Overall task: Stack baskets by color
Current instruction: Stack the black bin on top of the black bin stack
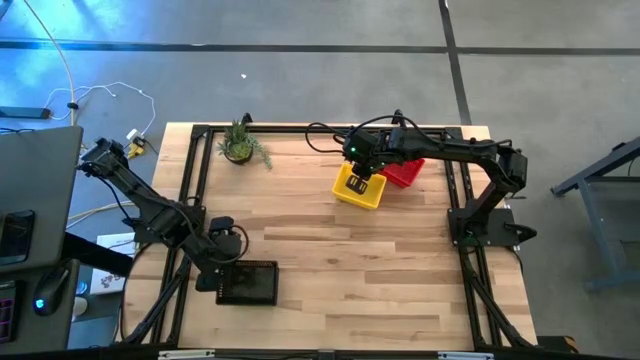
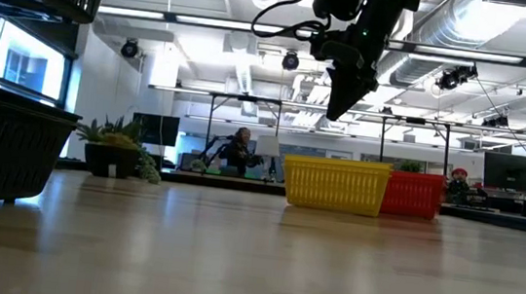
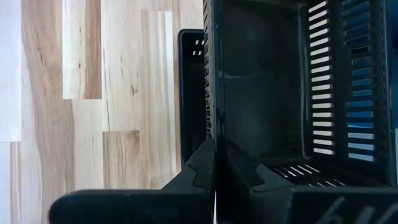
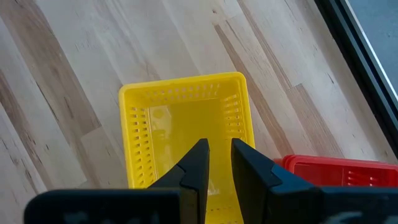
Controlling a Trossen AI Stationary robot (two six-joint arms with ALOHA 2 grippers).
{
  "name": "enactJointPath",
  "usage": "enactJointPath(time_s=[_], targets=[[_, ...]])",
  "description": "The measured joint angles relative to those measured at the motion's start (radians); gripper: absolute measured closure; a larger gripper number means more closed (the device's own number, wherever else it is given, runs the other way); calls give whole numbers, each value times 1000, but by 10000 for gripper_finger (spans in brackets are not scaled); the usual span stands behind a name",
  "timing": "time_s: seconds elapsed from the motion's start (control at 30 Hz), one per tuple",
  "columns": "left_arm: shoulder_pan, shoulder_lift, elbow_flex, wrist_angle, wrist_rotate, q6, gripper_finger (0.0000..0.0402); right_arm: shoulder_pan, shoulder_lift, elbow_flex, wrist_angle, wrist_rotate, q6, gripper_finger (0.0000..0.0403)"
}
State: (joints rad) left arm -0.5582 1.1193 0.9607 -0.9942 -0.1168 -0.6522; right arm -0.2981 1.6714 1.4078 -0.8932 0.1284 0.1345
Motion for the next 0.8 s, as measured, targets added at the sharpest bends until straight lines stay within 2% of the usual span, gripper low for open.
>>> enactJointPath(time_s=[0.43,0.8], targets=[[-1,63,0,12,49,-28,401,0,-1,0,-8,0,0,350],[-1,97,0,15,25,-26,401,8,-1,0,-14,0,-2,350]])
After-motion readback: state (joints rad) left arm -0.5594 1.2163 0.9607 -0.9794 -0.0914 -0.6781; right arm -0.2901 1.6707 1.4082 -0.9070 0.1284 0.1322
